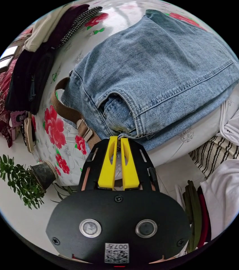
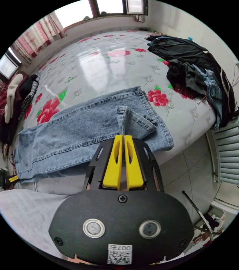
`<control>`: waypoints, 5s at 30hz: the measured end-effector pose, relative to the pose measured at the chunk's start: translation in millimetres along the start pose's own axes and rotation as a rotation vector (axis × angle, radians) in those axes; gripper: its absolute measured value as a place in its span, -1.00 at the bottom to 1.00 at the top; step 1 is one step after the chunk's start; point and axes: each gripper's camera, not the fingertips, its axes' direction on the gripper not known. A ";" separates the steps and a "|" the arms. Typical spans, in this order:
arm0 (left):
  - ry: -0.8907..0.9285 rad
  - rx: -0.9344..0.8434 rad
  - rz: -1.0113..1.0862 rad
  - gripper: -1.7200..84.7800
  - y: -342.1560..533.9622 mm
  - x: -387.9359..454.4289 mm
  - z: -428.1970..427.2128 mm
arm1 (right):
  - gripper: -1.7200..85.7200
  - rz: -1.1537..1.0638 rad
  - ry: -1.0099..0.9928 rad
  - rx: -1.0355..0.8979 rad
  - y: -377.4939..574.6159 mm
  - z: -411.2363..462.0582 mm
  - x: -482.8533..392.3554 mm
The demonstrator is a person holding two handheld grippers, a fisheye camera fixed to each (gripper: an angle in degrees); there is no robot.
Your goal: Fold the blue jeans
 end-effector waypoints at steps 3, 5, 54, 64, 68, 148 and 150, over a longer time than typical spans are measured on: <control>0.001 0.013 -0.036 -0.97 8.4 -4.2 -0.5 | -0.96 0.134 -0.147 0.086 22.3 -9.9 33.9; 0.004 0.025 -0.067 -0.97 16.7 -8.7 -1.0 | -0.96 0.276 -0.265 0.093 37.2 1.2 58.7; 0.802 0.477 -1.076 -0.98 337.9 -211.6 49.0 | -0.92 -0.740 -0.451 -0.283 -90.4 39.7 -172.3; 0.647 0.529 -1.123 -0.97 376.8 -224.6 16.2 | -0.79 -1.012 -0.591 -0.277 -185.5 32.4 -285.1; 0.589 0.583 -0.983 -0.98 353.8 -229.4 -14.8 | -0.76 -1.090 -0.586 -0.404 -205.3 67.2 -321.2; 1.156 0.682 -1.277 -0.80 297.0 -147.3 -16.9 | -0.95 0.233 -0.659 0.250 -69.6 20.2 11.3; 1.161 0.698 -1.352 -0.77 311.7 -149.5 -10.8 | -0.95 -0.138 -0.623 0.245 -90.6 -14.5 -57.7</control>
